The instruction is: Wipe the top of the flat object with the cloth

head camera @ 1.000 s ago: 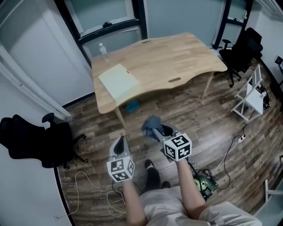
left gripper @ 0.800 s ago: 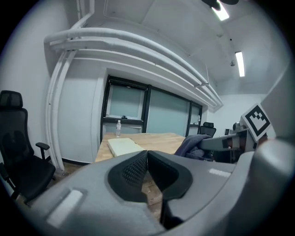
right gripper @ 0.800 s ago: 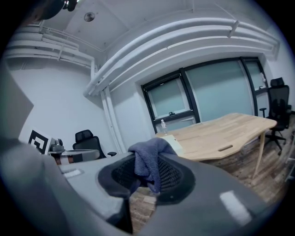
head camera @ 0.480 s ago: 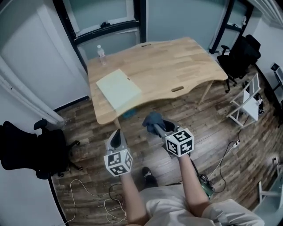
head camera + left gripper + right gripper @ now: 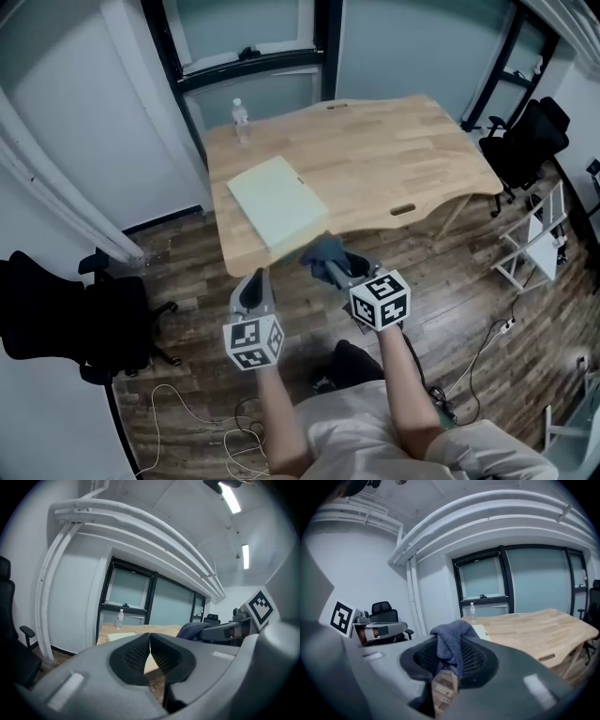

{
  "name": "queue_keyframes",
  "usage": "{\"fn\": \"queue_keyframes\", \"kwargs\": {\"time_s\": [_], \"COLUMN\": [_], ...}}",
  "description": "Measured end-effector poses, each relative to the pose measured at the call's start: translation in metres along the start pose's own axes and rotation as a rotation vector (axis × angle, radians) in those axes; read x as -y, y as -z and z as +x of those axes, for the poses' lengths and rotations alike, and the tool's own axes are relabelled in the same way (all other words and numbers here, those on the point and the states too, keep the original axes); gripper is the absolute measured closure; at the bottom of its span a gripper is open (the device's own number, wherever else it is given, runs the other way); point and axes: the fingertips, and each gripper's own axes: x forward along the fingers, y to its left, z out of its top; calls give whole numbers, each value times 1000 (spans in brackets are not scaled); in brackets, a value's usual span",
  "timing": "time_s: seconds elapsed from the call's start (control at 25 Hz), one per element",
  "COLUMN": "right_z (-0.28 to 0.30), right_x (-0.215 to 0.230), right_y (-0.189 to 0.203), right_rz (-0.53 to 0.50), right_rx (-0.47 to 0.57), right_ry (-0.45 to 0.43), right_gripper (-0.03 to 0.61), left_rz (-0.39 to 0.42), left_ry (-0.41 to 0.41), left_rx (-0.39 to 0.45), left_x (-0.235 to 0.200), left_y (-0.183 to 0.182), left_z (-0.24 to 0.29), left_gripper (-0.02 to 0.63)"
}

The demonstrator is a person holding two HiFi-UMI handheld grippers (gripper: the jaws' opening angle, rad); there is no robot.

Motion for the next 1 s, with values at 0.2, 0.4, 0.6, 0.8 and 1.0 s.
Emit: {"fn": "queue_keyframes", "kwargs": {"time_s": [0.2,0.4,0.6,0.8,1.0], "right_z": [39,91,153,228,286], "right_x": [2,6,32,40,54], "right_y": [-16,-38,-75,-99,-104], "right_rz": [-16,-58,-28,-40,-62], "right_rx": [13,15,48,32,-12], "right_ry": [-39,-90,-112,-169,-204], "right_gripper": [479,477,477,477,477], "left_rz": [22,8,33,41,26], "left_ry": [-9,-13,-26,-69,-76], "left_rx": [-18,-38,-82,-95,-174], "left_x": [-19,-40,-67,-112,-136], "left_y": [-1,8,4,-9,15], "left_z": [25,66,115,164,217], "left_gripper": [604,604,604,604,604]}}
